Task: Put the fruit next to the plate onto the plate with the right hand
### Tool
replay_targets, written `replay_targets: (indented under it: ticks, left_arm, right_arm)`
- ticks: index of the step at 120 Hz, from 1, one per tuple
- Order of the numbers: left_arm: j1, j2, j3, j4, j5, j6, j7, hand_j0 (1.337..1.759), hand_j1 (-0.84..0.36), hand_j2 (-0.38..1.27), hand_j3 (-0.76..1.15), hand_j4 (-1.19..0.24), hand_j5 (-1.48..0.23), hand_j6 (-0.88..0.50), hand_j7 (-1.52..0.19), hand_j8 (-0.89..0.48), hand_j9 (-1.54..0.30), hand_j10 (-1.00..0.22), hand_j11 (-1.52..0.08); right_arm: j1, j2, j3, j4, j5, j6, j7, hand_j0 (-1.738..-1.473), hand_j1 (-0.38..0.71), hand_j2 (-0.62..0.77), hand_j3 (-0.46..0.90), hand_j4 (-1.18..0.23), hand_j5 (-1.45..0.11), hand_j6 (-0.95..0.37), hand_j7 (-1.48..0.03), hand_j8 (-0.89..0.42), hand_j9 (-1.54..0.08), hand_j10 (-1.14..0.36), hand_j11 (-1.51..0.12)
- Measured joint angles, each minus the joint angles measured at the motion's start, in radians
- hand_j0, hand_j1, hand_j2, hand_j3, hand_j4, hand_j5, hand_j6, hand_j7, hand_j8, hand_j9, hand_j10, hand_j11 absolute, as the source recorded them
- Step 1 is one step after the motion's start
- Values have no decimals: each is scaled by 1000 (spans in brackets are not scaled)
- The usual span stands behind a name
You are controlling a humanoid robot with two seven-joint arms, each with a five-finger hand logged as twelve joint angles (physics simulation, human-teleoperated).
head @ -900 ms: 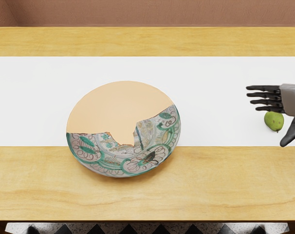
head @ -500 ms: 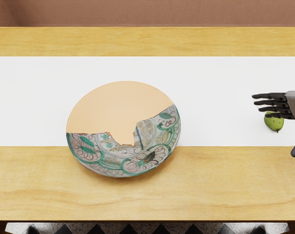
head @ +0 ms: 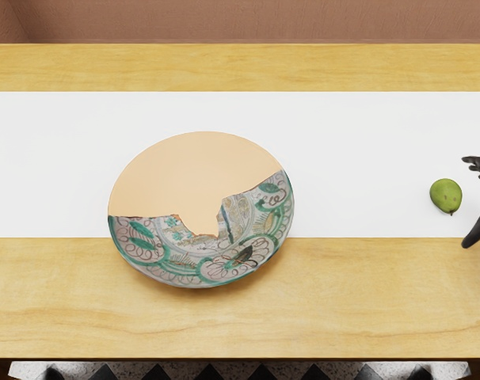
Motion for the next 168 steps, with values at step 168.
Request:
replay_targets:
  ticks: [168]
  left_arm:
    - [0,0,0,0,0,0,0,1658,349,0,0,0,0,0,0,0,0,0,0]
  right_arm:
    - [-62,305,5,-256,-258,-139,-35,-1658,70,-62,0,-370,-451,-366,-460,-327,-457,-316,-461]
